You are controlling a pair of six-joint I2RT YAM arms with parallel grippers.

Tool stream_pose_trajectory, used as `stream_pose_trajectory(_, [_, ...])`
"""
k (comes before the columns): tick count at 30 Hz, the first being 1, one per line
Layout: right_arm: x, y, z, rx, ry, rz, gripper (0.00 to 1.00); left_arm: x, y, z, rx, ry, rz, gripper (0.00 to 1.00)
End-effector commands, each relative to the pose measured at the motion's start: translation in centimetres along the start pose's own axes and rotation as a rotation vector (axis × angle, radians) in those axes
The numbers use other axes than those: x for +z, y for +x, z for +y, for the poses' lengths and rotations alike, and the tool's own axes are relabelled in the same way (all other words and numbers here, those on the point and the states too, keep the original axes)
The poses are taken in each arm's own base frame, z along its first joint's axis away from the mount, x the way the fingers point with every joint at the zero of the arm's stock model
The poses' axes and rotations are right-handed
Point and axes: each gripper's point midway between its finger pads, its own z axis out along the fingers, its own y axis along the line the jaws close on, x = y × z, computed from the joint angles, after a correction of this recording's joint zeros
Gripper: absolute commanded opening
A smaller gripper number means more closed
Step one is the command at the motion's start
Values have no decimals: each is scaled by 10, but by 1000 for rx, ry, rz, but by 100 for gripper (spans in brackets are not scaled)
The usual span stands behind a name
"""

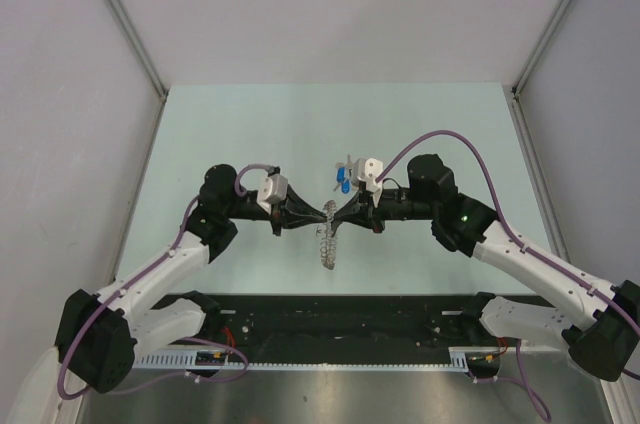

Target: Put the keys on the keyring

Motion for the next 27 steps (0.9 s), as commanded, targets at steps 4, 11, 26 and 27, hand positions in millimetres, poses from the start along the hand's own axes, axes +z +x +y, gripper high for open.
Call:
stream_pose_trajectory(4, [0,-25,-2,-59,6,-53,0,3,-23,-2,51,27,-43,1])
stream_pose_trajectory(11, [2,-23,-3,-61,9,-43,0,3,-24,-1,62,25,-49,0])
stream_pose_trajectory(26, [-9,-26,-7,-81,71,-37,0,4,-22,0,24,18,-45,0])
stream_pose_trajectory(27, [-9,-25,-7,-79,72,-34,0,4,-22,0,24,17,-45,0])
